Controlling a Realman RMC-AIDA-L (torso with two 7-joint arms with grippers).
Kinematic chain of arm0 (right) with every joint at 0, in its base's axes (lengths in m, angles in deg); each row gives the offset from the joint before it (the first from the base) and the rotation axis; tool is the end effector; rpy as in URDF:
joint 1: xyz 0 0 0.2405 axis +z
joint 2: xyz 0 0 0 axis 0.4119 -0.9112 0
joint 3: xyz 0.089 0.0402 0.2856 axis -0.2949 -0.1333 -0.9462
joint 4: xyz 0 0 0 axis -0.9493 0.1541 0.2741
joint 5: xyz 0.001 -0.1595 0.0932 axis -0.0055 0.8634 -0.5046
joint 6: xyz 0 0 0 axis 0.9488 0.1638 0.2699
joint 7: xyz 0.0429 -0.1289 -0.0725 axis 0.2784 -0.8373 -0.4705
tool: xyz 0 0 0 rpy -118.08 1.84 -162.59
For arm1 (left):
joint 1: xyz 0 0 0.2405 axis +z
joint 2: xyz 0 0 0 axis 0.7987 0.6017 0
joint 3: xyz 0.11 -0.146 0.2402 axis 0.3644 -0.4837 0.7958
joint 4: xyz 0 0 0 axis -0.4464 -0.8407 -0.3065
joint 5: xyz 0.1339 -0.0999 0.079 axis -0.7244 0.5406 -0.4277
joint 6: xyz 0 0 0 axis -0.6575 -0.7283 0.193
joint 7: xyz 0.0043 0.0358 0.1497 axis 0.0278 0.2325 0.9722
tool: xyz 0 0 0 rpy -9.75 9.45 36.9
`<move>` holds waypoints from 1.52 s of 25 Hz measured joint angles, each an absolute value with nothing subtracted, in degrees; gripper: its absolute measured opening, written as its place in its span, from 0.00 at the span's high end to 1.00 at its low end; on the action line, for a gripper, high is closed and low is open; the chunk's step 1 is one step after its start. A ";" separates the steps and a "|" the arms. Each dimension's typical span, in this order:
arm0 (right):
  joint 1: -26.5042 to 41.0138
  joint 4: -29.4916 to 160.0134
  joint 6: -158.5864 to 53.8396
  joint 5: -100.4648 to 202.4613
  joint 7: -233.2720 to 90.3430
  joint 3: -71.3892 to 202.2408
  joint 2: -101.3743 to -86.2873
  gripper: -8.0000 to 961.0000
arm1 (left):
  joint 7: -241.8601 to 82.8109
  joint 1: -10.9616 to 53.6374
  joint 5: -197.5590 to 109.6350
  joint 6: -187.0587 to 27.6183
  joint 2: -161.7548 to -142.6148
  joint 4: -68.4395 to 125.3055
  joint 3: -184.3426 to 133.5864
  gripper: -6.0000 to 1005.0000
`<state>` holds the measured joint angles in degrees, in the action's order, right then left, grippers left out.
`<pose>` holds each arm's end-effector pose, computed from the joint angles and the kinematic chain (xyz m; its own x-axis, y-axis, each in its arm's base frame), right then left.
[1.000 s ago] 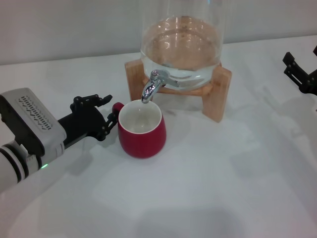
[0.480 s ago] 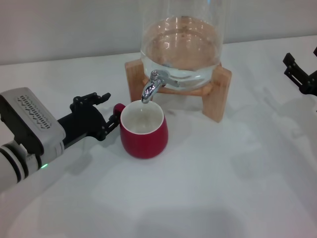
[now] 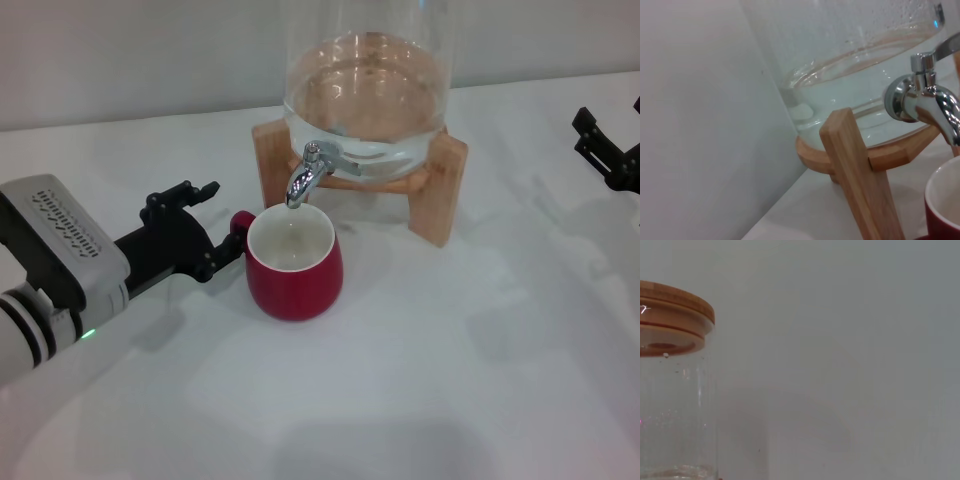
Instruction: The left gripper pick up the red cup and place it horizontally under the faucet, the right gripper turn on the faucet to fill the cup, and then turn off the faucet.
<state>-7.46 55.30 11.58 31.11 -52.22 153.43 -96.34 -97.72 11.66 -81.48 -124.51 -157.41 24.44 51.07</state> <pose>0.3681 0.3164 0.0263 0.6512 0.1248 -0.7486 -0.7245 -0.1915 -0.6621 -0.2635 0.3904 -0.1120 0.9562 -0.0824 0.2810 0.1206 -0.7635 -0.6345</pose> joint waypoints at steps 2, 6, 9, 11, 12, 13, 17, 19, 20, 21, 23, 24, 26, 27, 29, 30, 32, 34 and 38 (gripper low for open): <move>-7.45 55.30 11.58 31.11 -52.22 153.43 -96.34 0.09 | -97.73 11.70 -81.45 -124.50 -157.42 24.39 51.07 0.39; -7.45 55.30 11.58 31.11 -52.22 153.43 -96.34 0.09 | -97.75 11.85 -81.22 -124.48 -157.47 24.34 51.06 0.36; -7.52 55.30 11.57 31.11 -52.22 153.43 -96.34 0.09 | -97.75 12.46 -81.21 -124.48 -157.50 23.99 51.06 0.36; -7.57 55.30 11.57 31.11 -52.22 153.43 -96.34 0.09 | -97.75 13.09 -81.27 -124.52 -157.55 23.47 51.06 0.36; -7.58 55.30 11.57 31.11 -52.22 153.43 -96.34 0.09 | -97.75 13.45 -81.30 -124.55 -157.56 23.24 51.06 0.36; -7.59 55.30 11.57 31.11 -52.22 153.43 -96.34 0.09 | -97.75 13.66 -81.30 -124.59 -157.56 23.06 51.06 0.36; -7.61 55.30 11.56 31.11 -52.22 153.43 -96.34 0.09 | -97.75 14.33 -81.26 -124.66 -157.59 22.93 51.06 0.36; -7.62 55.30 11.57 31.11 -52.22 153.43 -96.34 0.09 | -97.74 14.70 -81.21 -124.70 -157.62 22.91 51.06 0.36; -7.62 55.30 11.57 31.11 -52.22 153.43 -96.34 0.09 | -97.71 14.88 -81.20 -124.74 -157.64 22.91 51.06 0.36; -7.62 55.30 11.57 31.11 -52.22 153.43 -96.34 0.09 | -97.67 15.08 -81.19 -124.79 -157.66 22.91 51.06 0.36; -7.67 55.30 11.59 31.11 -52.22 153.52 -96.34 0.09 | -97.56 15.40 -81.15 -124.90 -157.69 22.86 51.06 0.36; -7.67 55.30 11.59 31.11 -52.22 153.52 -96.34 0.09 | -97.56 15.56 -81.14 -124.93 -157.69 22.76 51.06 0.36; -7.72 55.30 11.59 31.11 -52.22 153.73 -96.34 0.09 | -97.57 16.11 -81.14 -124.96 -157.69 22.27 51.06 0.36; -7.74 55.30 11.60 31.11 -52.22 153.80 -96.34 0.09 | -97.55 16.42 -81.14 -124.97 -157.69 21.94 51.06 0.36; -7.79 55.30 11.61 31.11 -52.22 153.87 -96.34 0.09 | -97.35 17.13 -81.11 -124.98 -157.69 21.33 51.06 0.36; -7.81 55.30 11.62 31.10 -52.22 153.87 -96.34 0.09 | -97.35 17.41 -81.10 -124.99 -157.72 20.98 51.06 0.36; -7.81 55.30 11.64 31.11 -52.22 153.88 -96.34 0.09 | -97.35 17.74 -81.07 -125.00 -157.73 20.66 51.06 0.36; -7.81 55.30 11.65 31.11 -52.22 153.87 -96.34 0.09 | -97.35 17.95 -81.01 -125.01 -157.74 20.60 51.06 0.36; -7.80 55.30 11.66 31.11 -52.22 153.88 -96.34 0.09 | -97.21 18.28 -80.95 -125.01 -157.73 20.53 51.07 0.36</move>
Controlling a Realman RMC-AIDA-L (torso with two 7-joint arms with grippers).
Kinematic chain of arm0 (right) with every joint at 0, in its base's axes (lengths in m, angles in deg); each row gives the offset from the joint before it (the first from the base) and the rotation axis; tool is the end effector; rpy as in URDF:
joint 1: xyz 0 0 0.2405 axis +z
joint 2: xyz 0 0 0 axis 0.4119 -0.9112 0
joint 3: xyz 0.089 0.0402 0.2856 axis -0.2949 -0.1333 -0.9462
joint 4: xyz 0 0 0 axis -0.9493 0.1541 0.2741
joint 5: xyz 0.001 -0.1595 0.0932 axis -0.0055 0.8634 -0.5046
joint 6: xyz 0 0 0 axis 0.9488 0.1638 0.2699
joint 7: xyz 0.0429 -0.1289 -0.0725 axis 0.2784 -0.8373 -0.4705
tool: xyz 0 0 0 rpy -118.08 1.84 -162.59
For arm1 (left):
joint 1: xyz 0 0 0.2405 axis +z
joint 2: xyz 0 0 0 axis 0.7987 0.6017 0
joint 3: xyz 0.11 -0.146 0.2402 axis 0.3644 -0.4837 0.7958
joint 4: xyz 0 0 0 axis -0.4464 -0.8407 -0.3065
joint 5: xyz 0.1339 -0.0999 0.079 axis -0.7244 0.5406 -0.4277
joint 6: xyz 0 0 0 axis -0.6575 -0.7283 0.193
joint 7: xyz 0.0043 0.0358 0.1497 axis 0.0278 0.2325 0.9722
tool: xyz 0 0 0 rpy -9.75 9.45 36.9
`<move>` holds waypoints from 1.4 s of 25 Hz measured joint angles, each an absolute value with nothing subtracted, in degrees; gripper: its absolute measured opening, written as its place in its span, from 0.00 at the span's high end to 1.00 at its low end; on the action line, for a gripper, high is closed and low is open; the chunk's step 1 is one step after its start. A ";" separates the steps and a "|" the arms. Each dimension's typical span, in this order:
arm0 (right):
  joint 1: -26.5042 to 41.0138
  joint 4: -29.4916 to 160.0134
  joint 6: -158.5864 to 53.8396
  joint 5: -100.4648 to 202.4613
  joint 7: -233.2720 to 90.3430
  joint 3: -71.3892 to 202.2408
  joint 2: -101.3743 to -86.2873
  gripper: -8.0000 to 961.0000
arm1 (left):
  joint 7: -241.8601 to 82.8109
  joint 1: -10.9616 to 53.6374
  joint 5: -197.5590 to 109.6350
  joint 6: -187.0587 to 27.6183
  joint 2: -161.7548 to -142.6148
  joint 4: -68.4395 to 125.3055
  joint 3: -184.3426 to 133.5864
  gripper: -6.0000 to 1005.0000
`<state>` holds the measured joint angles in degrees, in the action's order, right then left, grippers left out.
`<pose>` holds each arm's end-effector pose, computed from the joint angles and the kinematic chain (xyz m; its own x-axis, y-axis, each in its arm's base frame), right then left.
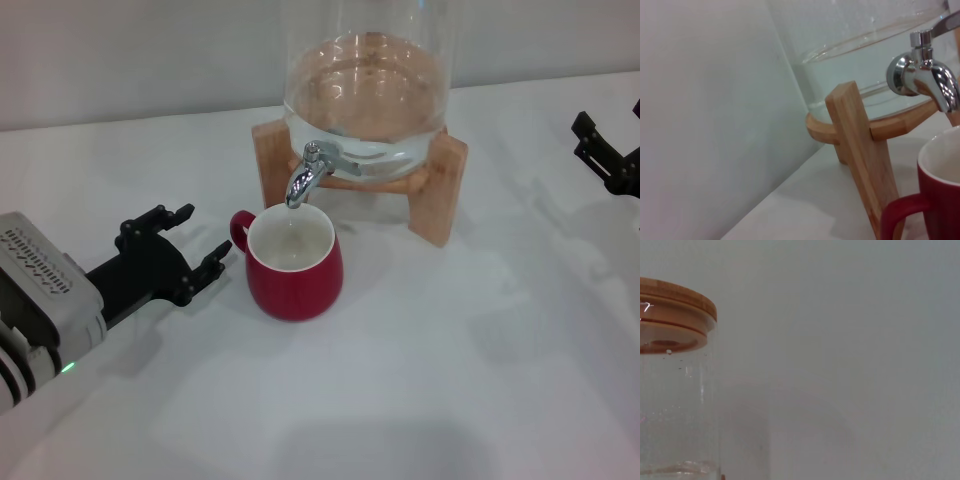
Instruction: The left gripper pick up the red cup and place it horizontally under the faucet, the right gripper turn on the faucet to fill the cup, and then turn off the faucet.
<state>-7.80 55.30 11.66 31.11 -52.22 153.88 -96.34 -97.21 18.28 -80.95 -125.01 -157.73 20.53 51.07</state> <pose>0.3691 0.3140 0.0250 0.6527 0.1193 -0.7482 -0.7235 -0.1946 -0.6623 -0.2890 0.3684 -0.1073 0.9525 -0.0459 0.3010 0.1727 -0.7329 -0.6581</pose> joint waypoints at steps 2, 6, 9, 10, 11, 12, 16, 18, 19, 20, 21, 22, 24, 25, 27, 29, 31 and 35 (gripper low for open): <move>-7.80 55.30 11.66 31.11 -52.22 153.87 -96.34 0.09 | -97.19 18.34 -80.91 -125.00 -157.69 20.53 51.06 0.36; -7.69 55.30 11.55 31.10 -52.22 153.87 -96.34 0.09 | -97.12 18.63 -80.89 -124.73 -157.67 20.52 51.06 0.36; -7.58 55.31 11.46 31.03 -52.22 153.87 -96.34 0.09 | -97.09 18.83 -80.89 -124.66 -157.68 20.53 51.06 0.36; -7.56 55.34 11.44 31.02 -52.22 153.87 -96.34 0.09 | -97.07 18.95 -80.89 -124.64 -157.68 20.53 51.06 0.36; -7.55 55.37 11.43 31.02 -52.22 153.87 -96.34 0.09 | -97.05 19.02 -80.89 -124.63 -157.68 20.53 51.06 0.36; -7.55 55.39 11.42 31.02 -52.22 153.87 -96.34 0.09 | -97.03 19.12 -80.89 -124.60 -157.68 20.53 51.06 0.36; -7.61 55.38 11.43 31.01 -52.22 153.87 -96.34 0.09 | -97.00 19.77 -80.89 -124.51 -157.68 20.53 51.06 0.36; -7.62 55.38 11.45 31.01 -52.22 153.87 -96.34 0.09 | -96.99 20.12 -80.89 -124.50 -157.68 20.53 51.06 0.36; -7.62 55.38 11.48 31.02 -52.22 153.87 -96.34 0.09 | -96.99 20.27 -80.89 -124.50 -157.68 20.53 51.05 0.36; -7.62 55.38 11.51 31.01 -52.22 153.87 -96.34 0.09 | -96.98 20.43 -80.89 -124.50 -157.68 20.53 51.01 0.36; -7.62 55.38 11.54 31.01 -52.23 153.87 -96.34 0.09 | -96.98 20.53 -80.89 -124.51 -157.68 20.53 50.96 0.36; -7.63 55.41 11.57 31.01 -52.25 153.87 -96.34 0.09 | -96.97 20.60 -80.82 -124.52 -157.68 20.53 50.85 0.36; -7.62 55.45 11.60 31.01 -52.29 153.87 -96.34 0.09 | -96.96 20.74 -80.58 -124.57 -157.68 20.53 50.72 0.36; -7.63 55.48 11.61 31.01 -52.30 153.87 -96.34 0.09 | -96.82 20.86 -80.26 -124.57 -157.64 20.53 50.71 0.36; -7.60 55.50 11.61 31.01 -52.30 153.87 -96.34 0.09 | -96.24 21.09 -79.45 -124.58 -157.55 20.53 50.71 0.36; -7.59 55.51 11.61 31.02 -52.31 153.87 -96.34 0.09 | -95.43 21.30 -78.34 -124.59 -157.51 20.53 50.72 0.36; -7.59 55.53 11.65 31.02 -52.31 153.87 -96.34 0.09 | -94.63 21.57 -76.61 -124.69 -157.50 20.53 50.69 0.36; -7.69 55.60 11.67 31.02 -52.35 153.87 -96.34 0.09 | -93.18 22.04 -71.76 -124.98 -157.42 20.53 50.73 0.36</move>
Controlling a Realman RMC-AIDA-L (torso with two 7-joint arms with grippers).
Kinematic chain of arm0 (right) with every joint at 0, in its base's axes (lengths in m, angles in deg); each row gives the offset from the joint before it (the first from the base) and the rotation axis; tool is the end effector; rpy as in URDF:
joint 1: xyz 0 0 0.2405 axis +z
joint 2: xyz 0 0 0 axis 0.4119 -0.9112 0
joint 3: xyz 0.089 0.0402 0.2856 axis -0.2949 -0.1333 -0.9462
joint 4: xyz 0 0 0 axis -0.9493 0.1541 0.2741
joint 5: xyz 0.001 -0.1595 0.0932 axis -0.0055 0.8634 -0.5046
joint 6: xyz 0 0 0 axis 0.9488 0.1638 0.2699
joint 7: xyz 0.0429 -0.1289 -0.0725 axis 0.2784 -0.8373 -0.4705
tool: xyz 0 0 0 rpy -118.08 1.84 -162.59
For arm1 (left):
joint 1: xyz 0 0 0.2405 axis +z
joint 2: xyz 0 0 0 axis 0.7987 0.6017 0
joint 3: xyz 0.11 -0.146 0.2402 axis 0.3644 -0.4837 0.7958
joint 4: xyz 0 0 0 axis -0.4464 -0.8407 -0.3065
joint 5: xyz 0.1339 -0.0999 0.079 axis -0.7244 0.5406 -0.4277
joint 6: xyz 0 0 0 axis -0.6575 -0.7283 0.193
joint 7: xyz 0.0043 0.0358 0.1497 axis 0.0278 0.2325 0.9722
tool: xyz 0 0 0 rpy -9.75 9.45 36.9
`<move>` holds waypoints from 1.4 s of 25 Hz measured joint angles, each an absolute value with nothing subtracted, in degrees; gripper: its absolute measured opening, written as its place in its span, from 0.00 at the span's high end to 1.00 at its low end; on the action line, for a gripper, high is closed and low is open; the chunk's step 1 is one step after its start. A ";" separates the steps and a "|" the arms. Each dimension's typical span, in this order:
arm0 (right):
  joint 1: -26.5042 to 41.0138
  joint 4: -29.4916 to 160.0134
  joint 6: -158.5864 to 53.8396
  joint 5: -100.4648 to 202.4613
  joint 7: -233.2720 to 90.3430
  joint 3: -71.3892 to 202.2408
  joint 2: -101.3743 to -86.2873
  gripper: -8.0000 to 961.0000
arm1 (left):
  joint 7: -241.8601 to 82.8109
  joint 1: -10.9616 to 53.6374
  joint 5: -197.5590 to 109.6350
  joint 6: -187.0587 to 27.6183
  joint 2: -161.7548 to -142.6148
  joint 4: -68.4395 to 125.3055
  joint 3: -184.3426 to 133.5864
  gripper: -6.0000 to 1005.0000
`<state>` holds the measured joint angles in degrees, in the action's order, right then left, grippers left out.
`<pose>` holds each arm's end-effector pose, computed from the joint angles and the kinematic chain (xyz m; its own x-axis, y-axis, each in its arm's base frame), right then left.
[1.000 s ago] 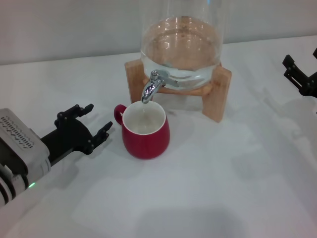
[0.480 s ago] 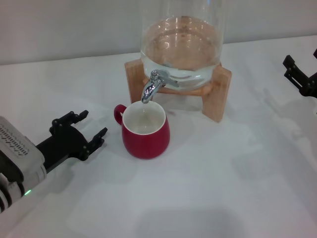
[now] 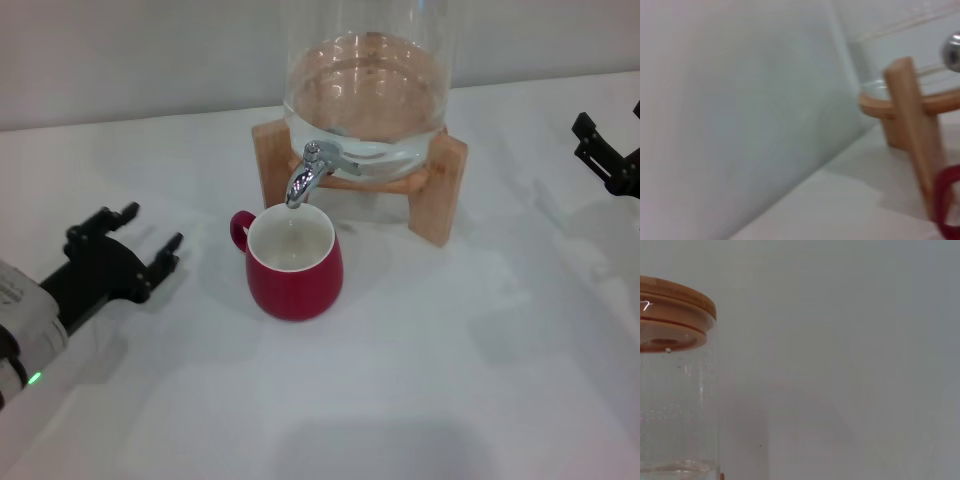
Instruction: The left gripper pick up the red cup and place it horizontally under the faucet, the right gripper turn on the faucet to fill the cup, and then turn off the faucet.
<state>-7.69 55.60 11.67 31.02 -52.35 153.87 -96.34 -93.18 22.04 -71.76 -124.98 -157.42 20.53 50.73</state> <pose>0.3698 0.3140 0.0249 0.6550 0.1171 -0.7465 -0.7225 -0.1922 -0.6641 -0.3138 0.3629 -0.0891 0.9404 0.0088 0.3400 0.2711 -0.6228 -0.7339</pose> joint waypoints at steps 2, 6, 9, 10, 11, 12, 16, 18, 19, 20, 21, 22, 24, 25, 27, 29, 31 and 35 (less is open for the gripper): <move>-7.73 55.66 11.67 31.02 -52.37 153.87 -96.34 0.09 | -92.59 22.12 -69.74 -125.04 -157.42 20.53 50.77 0.36; -7.74 55.70 11.67 31.02 -52.33 153.87 -96.34 0.09 | -91.90 22.34 -64.52 -125.44 -157.50 20.53 50.85 0.36; -7.81 55.65 11.67 31.02 -52.28 153.87 -96.34 0.09 | -91.93 22.81 -60.11 -127.20 -157.50 20.53 50.91 0.36; -7.82 55.63 11.67 31.02 -52.27 153.87 -96.32 0.09 | -92.09 23.13 -57.93 -128.45 -157.48 20.53 50.96 0.36; -7.82 55.63 11.67 31.02 -52.27 153.87 -96.32 0.09 | -92.27 23.49 -55.47 -130.07 -157.48 20.53 50.96 0.36; -7.82 55.62 11.67 31.02 -52.27 153.87 -96.31 0.09 | -92.27 23.49 -55.47 -130.07 -157.48 20.53 50.96 0.36; -7.81 55.41 11.67 31.02 -52.25 153.86 -96.30 0.09 | -92.99 24.95 -50.80 -134.90 -157.48 20.64 50.93 0.36; -7.80 55.34 11.75 31.02 -52.24 153.80 -96.29 0.09 | -94.11 25.52 -50.26 -136.84 -157.48 20.63 50.80 0.36; -7.80 55.32 11.79 31.02 -52.24 153.76 -96.28 0.09 | -94.68 25.79 -49.70 -137.82 -157.44 20.63 50.74 0.36; -7.80 55.30 11.84 31.02 -52.23 153.73 -96.28 0.09 | -95.19 26.06 -49.08 -138.79 -157.42 20.63 50.73 0.36; -7.80 55.30 11.85 31.02 -52.22 153.71 -96.27 0.09 | -95.61 26.35 -48.39 -139.70 -157.39 20.63 50.75 0.36; -7.78 55.30 11.88 31.02 -52.22 153.68 -96.27 0.09 | -96.06 26.75 -47.50 -141.00 -157.38 20.63 50.76 0.36; -7.71 55.29 12.02 31.02 -52.22 153.64 -96.26 0.09 | -96.42 27.30 -46.56 -142.41 -157.37 20.58 50.74 0.36; -7.65 55.30 12.21 30.96 -52.21 153.61 -96.26 0.09 | -96.49 27.69 -45.75 -143.20 -157.36 20.56 50.69 0.36; -7.60 55.29 12.30 30.93 -52.21 153.59 -96.25 0.09 | -96.46 28.22 -44.43 -144.03 -157.35 20.56 50.67 0.36; -7.55 55.29 12.43 30.87 -52.21 153.54 -96.25 0.09 | -96.10 28.62 -43.58 -144.31 -157.34 20.61 50.67 0.36; -7.49 55.29 12.67 30.79 -51.99 153.50 -96.25 0.09 | -95.29 29.22 -42.83 -144.34 -157.33 20.67 50.67 0.36; -7.44 55.29 13.26 30.71 -50.84 153.50 -96.25 0.09 | -93.03 30.40 -39.88 -144.37 -157.32 20.93 50.63 0.36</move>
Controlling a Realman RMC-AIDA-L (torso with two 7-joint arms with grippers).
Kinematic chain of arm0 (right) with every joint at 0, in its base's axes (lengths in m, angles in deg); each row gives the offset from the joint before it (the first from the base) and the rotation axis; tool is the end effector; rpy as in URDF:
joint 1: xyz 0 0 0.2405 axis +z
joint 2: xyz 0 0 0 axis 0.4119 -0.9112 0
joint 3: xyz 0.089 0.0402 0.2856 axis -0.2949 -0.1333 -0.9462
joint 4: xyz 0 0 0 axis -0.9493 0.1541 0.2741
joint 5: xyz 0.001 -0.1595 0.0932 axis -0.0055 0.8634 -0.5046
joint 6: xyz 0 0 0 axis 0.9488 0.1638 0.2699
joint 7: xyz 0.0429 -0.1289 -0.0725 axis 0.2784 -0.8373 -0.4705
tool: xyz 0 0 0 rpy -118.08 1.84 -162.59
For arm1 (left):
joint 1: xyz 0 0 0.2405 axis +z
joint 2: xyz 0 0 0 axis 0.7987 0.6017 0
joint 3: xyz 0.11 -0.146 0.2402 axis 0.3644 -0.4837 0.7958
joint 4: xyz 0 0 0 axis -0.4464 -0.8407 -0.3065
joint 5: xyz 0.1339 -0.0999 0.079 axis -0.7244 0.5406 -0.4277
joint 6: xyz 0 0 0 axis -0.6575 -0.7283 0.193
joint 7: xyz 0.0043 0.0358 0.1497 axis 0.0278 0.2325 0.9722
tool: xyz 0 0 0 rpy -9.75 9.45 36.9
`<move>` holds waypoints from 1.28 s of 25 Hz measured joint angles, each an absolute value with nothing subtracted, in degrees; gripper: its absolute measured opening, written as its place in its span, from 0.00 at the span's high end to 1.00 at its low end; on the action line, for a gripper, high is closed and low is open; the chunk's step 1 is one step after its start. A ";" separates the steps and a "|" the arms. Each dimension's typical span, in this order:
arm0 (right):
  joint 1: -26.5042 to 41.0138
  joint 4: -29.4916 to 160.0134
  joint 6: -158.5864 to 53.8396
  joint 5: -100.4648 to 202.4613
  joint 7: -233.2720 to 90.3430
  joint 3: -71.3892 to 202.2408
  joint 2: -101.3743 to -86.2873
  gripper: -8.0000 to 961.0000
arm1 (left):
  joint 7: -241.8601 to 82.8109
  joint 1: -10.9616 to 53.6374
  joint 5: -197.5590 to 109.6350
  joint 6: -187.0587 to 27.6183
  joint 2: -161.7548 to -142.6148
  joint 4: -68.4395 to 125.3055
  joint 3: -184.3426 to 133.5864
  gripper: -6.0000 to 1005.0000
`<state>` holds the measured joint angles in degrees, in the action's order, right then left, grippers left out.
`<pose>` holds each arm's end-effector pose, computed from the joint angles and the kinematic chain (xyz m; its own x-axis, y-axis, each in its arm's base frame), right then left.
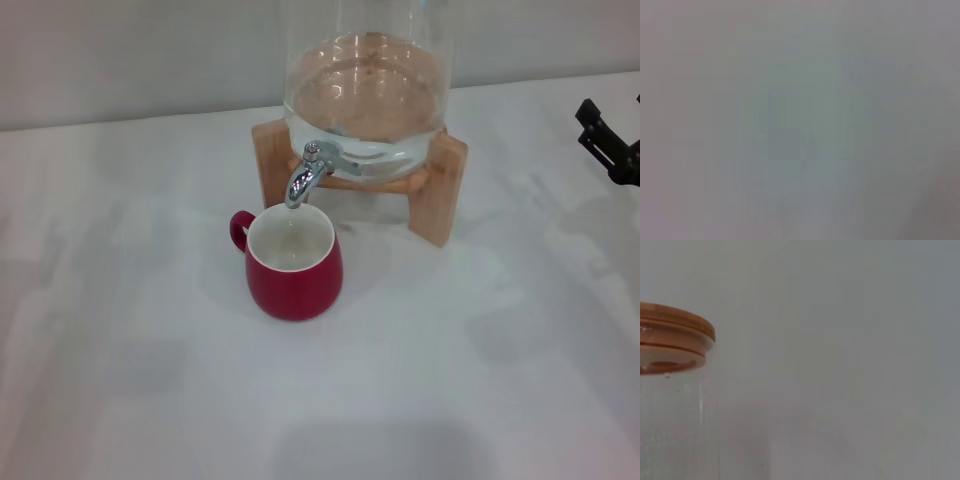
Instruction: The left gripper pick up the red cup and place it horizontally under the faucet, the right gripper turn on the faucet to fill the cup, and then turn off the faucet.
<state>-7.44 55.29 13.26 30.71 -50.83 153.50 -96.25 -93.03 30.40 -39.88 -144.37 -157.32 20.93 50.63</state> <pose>0.3647 0.3158 0.0297 0.6261 0.1486 -0.7654 -0.7387 -0.2012 -0.6433 -0.3396 0.3376 -0.0061 0.7201 -0.1493 0.6776 0.6475 -0.2063 -0.7336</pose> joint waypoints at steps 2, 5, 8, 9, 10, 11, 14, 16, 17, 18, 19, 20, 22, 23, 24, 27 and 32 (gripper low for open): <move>-7.39 55.30 13.48 30.69 -50.42 153.50 -96.25 0.09 | -92.12 31.39 -38.07 -144.41 -157.32 20.94 50.62 0.36; -7.36 55.30 13.98 30.69 -48.92 153.52 -96.21 0.09 | -90.85 32.47 -35.61 -144.85 -157.32 20.88 50.62 0.36; -7.22 55.30 14.60 30.82 -47.18 153.52 -96.10 0.09 | -88.21 34.00 -31.89 -146.25 -157.32 21.16 50.64 0.36; -7.18 55.30 14.79 30.88 -46.97 153.52 -96.08 0.09 | -87.78 34.31 -31.42 -146.48 -157.32 21.17 50.65 0.36; -7.18 55.30 14.79 30.88 -46.97 153.52 -96.08 0.09 | -87.78 34.31 -31.42 -146.48 -157.32 21.17 50.65 0.36; -7.13 55.25 15.06 30.95 -46.55 153.58 -96.08 0.09 | -87.48 34.66 -31.04 -146.62 -157.32 21.18 50.64 0.36; -7.10 55.17 15.40 30.99 -45.76 153.83 -96.08 0.09 | -87.21 35.44 -30.21 -146.73 -157.33 21.22 50.60 0.36; -7.13 55.15 15.84 31.15 -44.88 154.23 -96.08 0.09 | -87.20 35.76 -29.92 -146.79 -157.33 21.27 50.64 0.36; -7.23 55.14 16.23 31.41 -44.27 154.59 -96.07 0.09 | -87.20 35.92 -29.81 -146.84 -157.32 21.29 50.65 0.36; -7.37 55.13 16.64 31.82 -43.68 154.97 -96.07 0.09 | -87.19 36.05 -29.70 -146.88 -157.32 21.30 50.63 0.36; -7.61 55.13 17.19 32.53 -43.06 155.47 -96.08 0.09 | -87.19 36.17 -29.57 -146.92 -157.31 21.30 50.59 0.36; -7.82 55.14 17.54 33.12 -42.73 156.03 -96.09 0.09 | -87.18 36.26 -29.46 -146.96 -157.28 21.32 50.55 0.36; -8.14 55.15 18.01 33.76 -42.35 157.25 -96.13 0.09 | -87.01 36.33 -29.29 -146.98 -157.24 21.33 50.52 0.36; -8.14 55.15 18.01 33.76 -42.35 157.25 -96.13 0.09 | -86.80 36.35 -29.10 -146.99 -157.22 21.33 50.52 0.36; -8.56 55.24 18.42 34.11 -41.94 160.08 -96.15 0.09 | -86.59 36.38 -28.83 -146.99 -157.19 21.35 50.51 0.36; -8.73 55.31 18.64 34.14 -41.74 162.75 -96.18 0.09 | -86.02 36.40 -28.43 -146.99 -157.17 21.42 50.55 0.36; -9.05 55.40 20.33 34.17 -41.56 166.99 -96.17 0.09 | -85.84 36.34 -28.42 -146.99 -157.15 21.43 50.84 0.36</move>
